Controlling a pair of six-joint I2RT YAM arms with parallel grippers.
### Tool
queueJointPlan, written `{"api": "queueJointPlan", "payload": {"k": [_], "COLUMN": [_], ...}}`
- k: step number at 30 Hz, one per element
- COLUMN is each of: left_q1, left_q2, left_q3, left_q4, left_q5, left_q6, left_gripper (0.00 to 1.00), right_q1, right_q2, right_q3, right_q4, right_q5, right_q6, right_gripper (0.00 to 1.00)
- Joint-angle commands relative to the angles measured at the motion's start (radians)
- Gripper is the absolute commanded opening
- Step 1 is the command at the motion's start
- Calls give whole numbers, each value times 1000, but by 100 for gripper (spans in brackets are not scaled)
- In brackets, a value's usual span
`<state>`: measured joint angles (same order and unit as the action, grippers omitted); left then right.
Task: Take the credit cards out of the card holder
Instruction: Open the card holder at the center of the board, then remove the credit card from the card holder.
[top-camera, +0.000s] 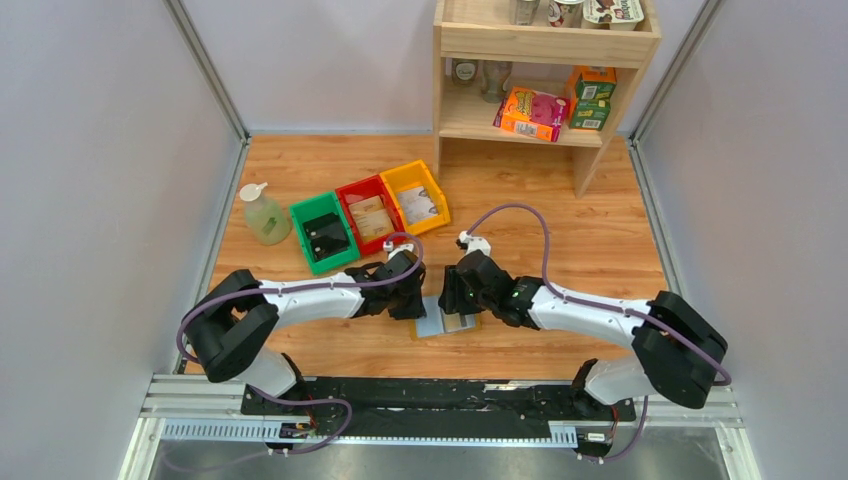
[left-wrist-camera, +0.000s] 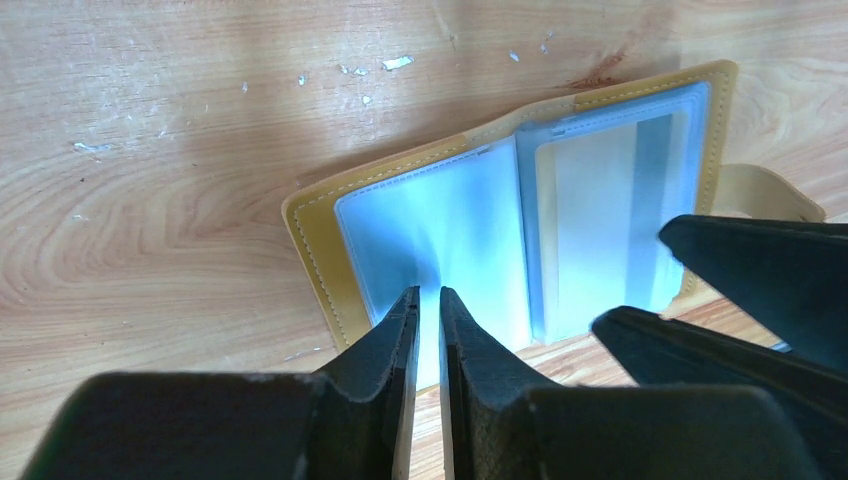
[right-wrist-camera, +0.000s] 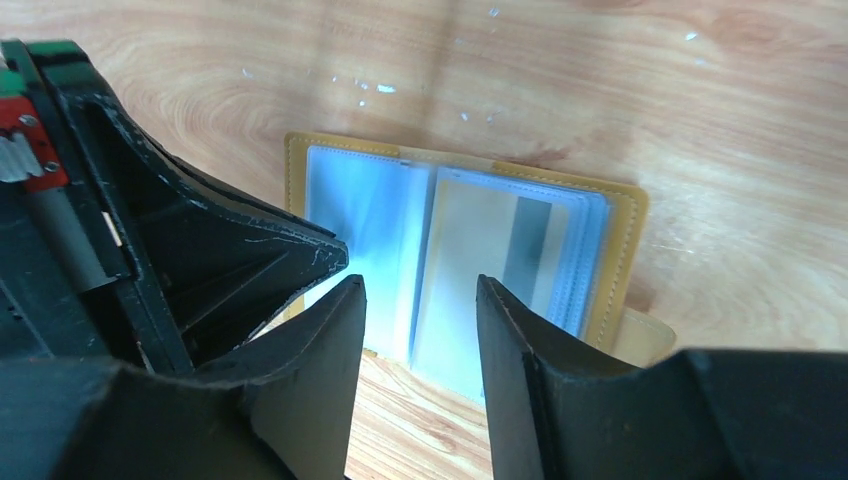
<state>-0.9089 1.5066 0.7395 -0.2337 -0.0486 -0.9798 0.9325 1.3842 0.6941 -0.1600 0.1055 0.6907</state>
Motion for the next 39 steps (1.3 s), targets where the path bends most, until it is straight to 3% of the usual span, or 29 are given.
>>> {"api": "queueJointPlan", "payload": {"k": [1,17,39], "left_q1": [2,2,2], "left_q2": [3,9,12], "left_q3": [-32,-32,-28], "left_q4": [22,33,33], "left_q5": [0,10,21], "left_q6": [-7,-10,-11], "left_gripper": [20,20,20], "right_q1": [-15,-15,-15], "right_q2": [-56,-8,-28], "right_q3": [2,-2,-1], "right_q4": [-38,-49,-10], "right_q5": [85,106,26], "right_q6": [1,10,-10], "right_gripper": [48,60,48]}}
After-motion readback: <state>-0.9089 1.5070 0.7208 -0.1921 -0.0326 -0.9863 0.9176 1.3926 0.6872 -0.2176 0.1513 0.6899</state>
